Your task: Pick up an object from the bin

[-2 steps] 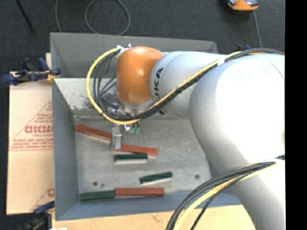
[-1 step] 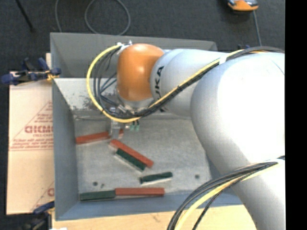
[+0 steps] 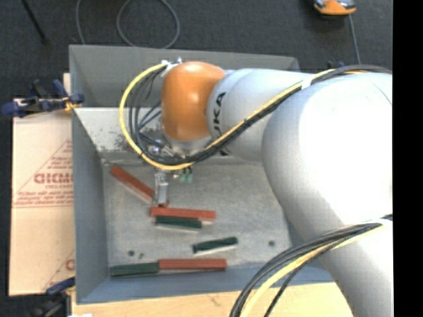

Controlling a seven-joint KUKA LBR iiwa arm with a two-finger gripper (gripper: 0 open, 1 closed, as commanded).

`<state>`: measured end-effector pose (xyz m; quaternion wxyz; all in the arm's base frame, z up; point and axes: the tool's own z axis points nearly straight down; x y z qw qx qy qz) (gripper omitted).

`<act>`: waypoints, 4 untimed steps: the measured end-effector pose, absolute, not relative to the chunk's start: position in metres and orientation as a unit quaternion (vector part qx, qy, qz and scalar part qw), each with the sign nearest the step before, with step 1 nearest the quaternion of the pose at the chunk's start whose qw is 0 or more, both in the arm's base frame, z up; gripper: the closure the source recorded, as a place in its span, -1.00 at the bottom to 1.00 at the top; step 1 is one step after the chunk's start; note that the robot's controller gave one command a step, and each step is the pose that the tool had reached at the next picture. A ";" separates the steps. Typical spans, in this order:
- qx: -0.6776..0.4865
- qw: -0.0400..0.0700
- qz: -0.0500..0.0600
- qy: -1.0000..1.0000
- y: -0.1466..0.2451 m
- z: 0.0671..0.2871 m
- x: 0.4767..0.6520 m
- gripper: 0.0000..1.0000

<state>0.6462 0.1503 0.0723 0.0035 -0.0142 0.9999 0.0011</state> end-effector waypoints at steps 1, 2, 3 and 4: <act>-0.014 0.004 0.001 1.000 0.150 0.074 0.647 1.00; -0.014 0.003 0.001 1.000 0.150 0.072 0.646 -1.00; -0.014 0.005 0.002 1.000 0.151 0.074 0.647 1.00; -0.014 0.003 0.001 1.000 0.150 0.072 0.646 -1.00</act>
Offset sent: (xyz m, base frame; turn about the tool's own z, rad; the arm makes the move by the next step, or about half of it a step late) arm 0.0000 0.0000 0.0000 0.0000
